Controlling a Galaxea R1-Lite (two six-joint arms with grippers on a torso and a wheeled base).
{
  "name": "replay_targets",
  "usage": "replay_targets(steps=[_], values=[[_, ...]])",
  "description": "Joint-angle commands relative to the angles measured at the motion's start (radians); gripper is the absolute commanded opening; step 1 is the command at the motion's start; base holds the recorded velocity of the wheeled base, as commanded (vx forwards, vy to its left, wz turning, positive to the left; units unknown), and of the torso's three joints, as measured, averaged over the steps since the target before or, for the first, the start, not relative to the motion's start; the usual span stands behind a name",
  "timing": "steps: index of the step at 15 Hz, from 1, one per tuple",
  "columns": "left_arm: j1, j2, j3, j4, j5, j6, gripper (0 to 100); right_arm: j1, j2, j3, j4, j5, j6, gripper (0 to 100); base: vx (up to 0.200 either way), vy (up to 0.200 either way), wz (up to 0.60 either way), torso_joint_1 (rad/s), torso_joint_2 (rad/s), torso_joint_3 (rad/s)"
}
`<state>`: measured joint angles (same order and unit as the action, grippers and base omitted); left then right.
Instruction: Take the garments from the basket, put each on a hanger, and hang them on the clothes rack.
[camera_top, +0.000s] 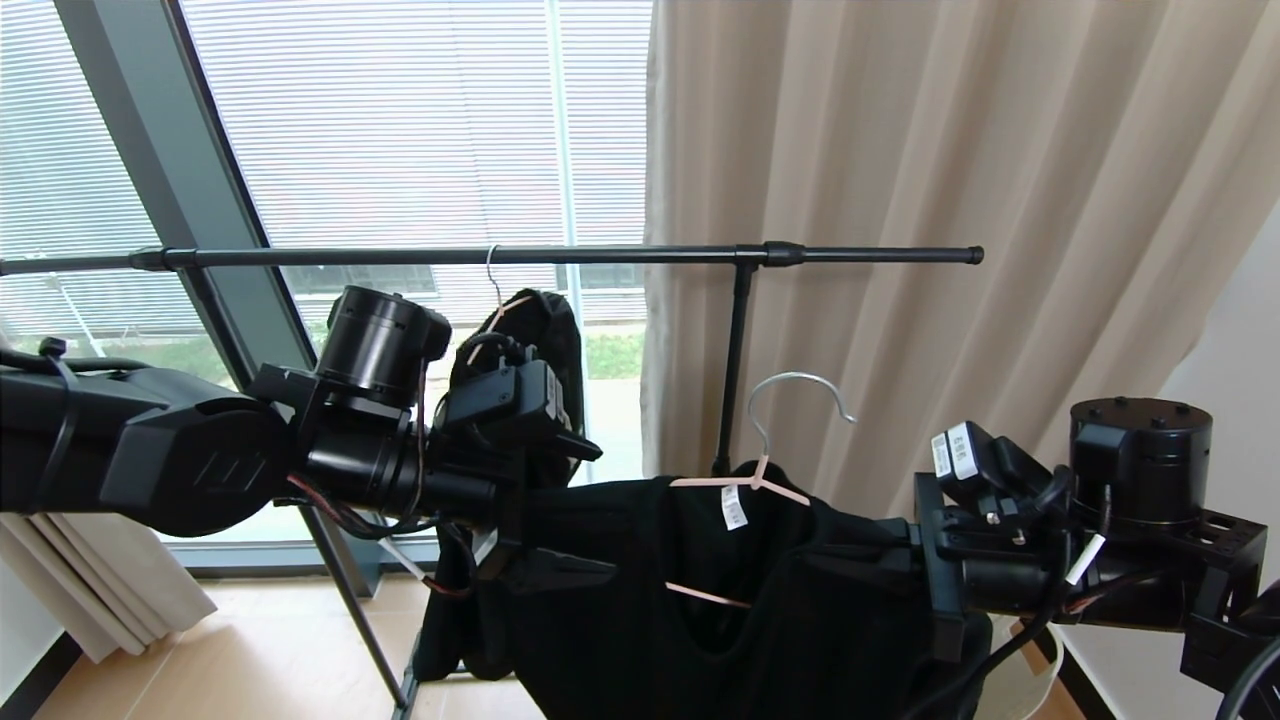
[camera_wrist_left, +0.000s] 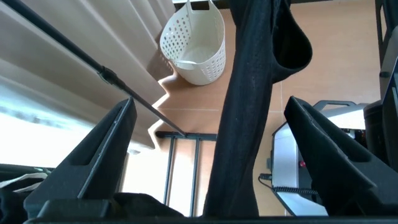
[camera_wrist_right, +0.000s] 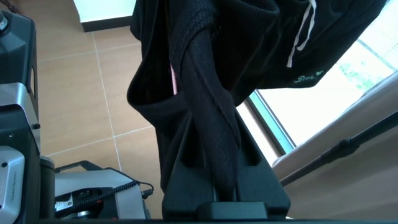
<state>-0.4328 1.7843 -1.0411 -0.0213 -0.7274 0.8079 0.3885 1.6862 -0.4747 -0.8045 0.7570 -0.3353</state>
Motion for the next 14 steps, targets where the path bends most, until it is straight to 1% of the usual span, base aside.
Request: replay_targets(steps=[1,2,3,6,9,11,13,14], values=[[-0.009,0.001,0.001,0.000,0.008,-0.001,100,0.001,-0.010,0.002,-0.001,0.001,-0.001,0,0.000,0.000,0.00,0.000,0.00,0.000],[-0.014,0.000,0.006,-0.002,0.011,-0.003,100,0.007,-0.016,0.005,-0.001,0.001,0.001,0,0.000,0.000,0.00,0.000,0.00,0.000],[-0.014,0.000,0.007,-0.002,0.013,-0.003,0,0.007,-0.016,0.005,-0.001,0.001,-0.001,0,0.000,0.000,0.00,0.000,0.00,0.000],[-0.015,-0.006,0.018,-0.005,0.013,-0.001,0,0.007,-0.016,0.007,-0.001,-0.001,-0.002,0,0.000,0.000,0.00,0.000,0.00,0.000],[-0.015,-0.019,0.023,-0.006,0.013,-0.003,0,0.007,-0.014,0.013,-0.001,-0.002,-0.050,0,0.000,0.000,0.00,0.000,0.00,0.000],[-0.012,-0.029,0.032,-0.008,0.013,-0.003,0,0.007,-0.014,0.008,-0.001,-0.007,-0.050,0,0.000,0.000,0.00,0.000,0.00,0.000],[-0.011,-0.031,0.033,-0.008,0.013,-0.003,0,0.007,-0.010,0.007,-0.001,-0.038,-0.048,0,0.000,0.000,0.00,0.000,0.00,0.000],[-0.011,-0.034,0.033,-0.008,0.013,-0.003,0,0.007,-0.010,0.008,-0.001,-0.039,-0.048,100,0.000,0.000,0.00,0.000,0.00,0.000]])
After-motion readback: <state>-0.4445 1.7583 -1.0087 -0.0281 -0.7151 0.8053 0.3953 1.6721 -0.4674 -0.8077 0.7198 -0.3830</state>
